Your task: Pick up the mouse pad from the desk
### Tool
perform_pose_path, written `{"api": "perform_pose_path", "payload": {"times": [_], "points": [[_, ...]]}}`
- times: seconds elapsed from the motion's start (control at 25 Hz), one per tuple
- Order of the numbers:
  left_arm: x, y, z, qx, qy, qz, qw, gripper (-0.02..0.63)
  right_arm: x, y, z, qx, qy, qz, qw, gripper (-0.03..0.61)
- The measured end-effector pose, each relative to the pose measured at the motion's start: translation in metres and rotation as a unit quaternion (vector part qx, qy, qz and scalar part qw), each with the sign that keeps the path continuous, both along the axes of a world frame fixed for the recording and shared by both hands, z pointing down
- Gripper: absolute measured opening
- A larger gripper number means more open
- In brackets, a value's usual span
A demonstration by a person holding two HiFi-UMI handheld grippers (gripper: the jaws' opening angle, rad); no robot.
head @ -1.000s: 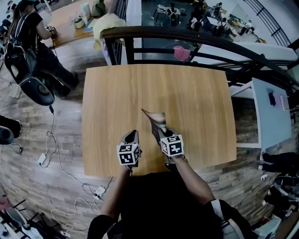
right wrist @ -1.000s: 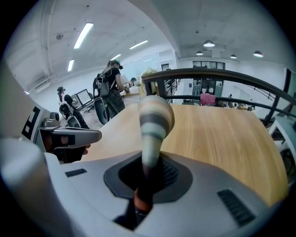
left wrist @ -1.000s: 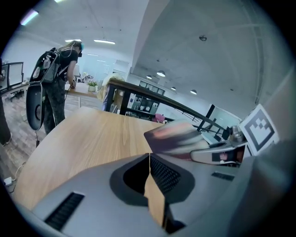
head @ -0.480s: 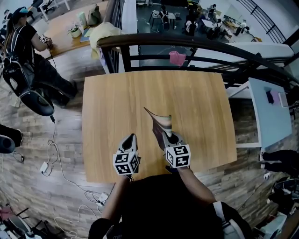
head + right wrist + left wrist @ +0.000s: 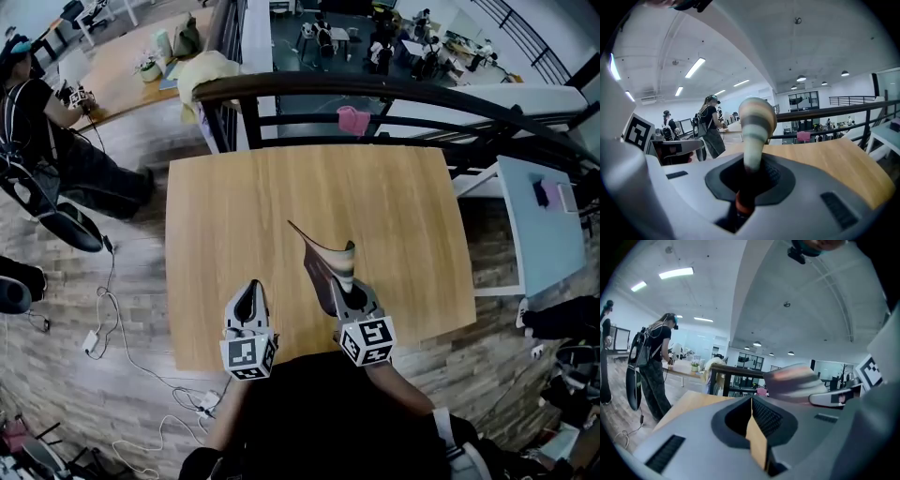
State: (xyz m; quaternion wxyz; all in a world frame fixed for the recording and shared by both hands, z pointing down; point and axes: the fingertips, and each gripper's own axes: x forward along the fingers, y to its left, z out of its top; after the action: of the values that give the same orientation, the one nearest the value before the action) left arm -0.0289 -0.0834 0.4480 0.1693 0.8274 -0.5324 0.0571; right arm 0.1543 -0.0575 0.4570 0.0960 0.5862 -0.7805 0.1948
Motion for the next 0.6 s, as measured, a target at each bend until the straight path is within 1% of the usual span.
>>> {"api": "perform_pose_path", "payload": {"times": [0.08,0.16,0.28,0.6], "points": [[-0.002,0.005,-0.011,0.017,-0.002,-0.007,0.9998,0.025,-0.004,0.006,-0.007,0.007,-0.003,-0.002,1.000,0.046],[-0.002,0.010,-0.015,0.023,0.007,-0.011,0.9996,0.025,-0.007,0.010,-0.010,0.009,-0.005,-0.006,1.000,0.046],[-0.001,0.014,-0.013,0.020,0.018,-0.010,0.9996,0.025,-0.010,0.014,-0.009,0.008,-0.004,-0.010,1.000,0.046],[0.006,0.014,-0.016,0.026,0.021,-0.004,0.9994,0.025,-0.007,0.013,-0.009,0.010,-0.001,-0.009,1.000,0.046]]}}
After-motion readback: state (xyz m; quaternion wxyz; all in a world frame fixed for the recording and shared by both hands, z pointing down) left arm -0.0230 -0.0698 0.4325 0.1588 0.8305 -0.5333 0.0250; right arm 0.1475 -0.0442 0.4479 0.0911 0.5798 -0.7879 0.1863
